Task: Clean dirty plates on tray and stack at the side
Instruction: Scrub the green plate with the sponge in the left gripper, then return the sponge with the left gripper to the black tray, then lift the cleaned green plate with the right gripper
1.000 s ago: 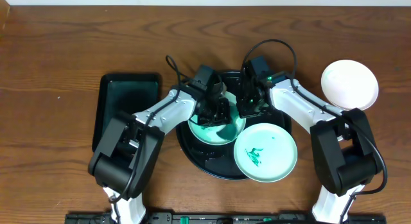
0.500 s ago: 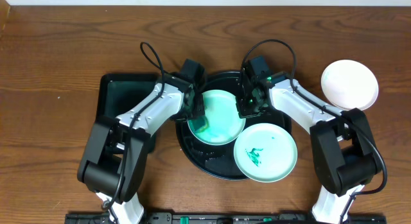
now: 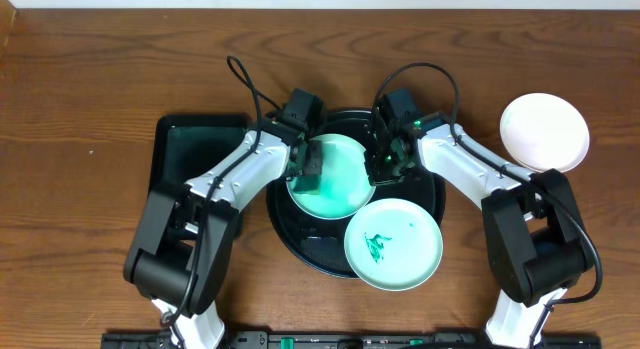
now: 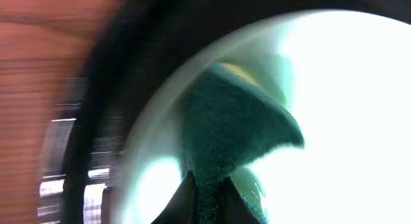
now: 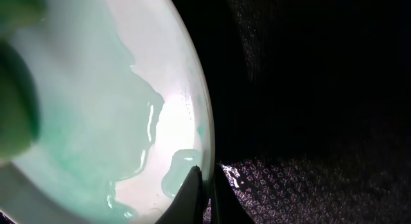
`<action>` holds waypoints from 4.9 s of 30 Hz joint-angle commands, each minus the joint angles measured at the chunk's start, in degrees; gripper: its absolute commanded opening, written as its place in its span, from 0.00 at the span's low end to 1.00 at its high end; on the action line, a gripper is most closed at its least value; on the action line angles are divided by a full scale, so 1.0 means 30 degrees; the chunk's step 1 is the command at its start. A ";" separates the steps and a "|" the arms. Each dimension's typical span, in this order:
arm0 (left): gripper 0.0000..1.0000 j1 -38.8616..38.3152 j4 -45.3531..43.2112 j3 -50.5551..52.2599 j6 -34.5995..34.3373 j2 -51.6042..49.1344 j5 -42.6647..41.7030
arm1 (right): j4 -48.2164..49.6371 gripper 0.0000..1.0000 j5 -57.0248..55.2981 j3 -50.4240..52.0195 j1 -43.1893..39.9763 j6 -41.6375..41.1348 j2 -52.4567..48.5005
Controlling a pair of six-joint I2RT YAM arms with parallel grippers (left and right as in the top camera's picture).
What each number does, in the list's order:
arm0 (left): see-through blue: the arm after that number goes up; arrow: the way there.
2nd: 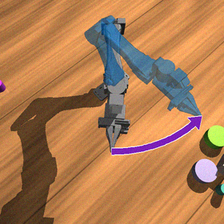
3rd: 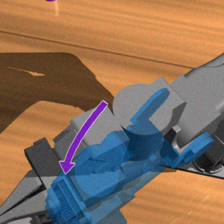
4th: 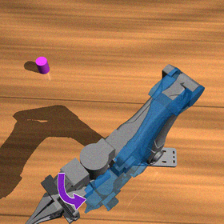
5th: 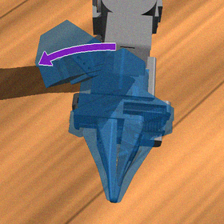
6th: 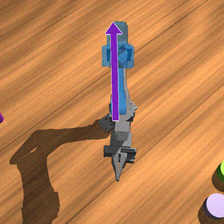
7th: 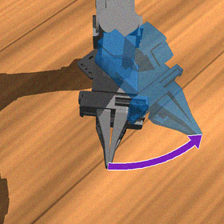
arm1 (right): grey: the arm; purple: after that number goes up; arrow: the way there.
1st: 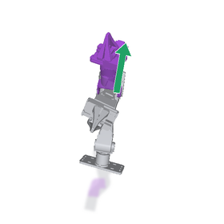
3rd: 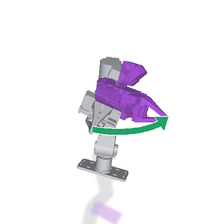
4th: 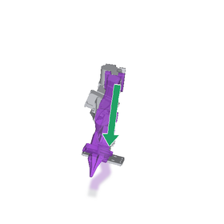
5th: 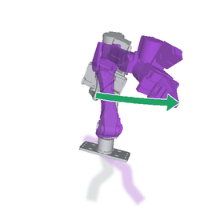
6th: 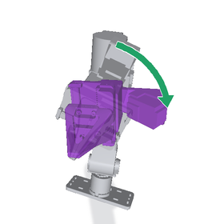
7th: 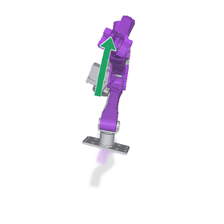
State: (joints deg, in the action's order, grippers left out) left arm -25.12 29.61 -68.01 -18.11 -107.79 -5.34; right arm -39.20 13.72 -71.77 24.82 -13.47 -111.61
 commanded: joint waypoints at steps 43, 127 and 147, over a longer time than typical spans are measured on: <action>0.07 -0.0634 0.2426 -0.0022 -0.1639 0.5472 0.3891 | -0.0503 0.01 -0.0634 0.0138 0.0044 0.0240 -0.0022; 0.38 0.9923 0.4896 -0.0015 0.0809 0.1355 0.0619 | 0.6900 0.01 -2.9368 0.0036 0.9595 2.1544 0.7329; 0.38 0.9923 0.5013 -0.0015 0.0809 0.1355 0.0619 | 0.7694 0.01 -3.0512 0.0036 0.9610 2.0101 0.6200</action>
State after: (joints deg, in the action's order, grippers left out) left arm 4.67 44.27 -67.05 -16.23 -104.14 -3.11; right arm -16.56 -75.88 -71.50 52.34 49.80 -92.75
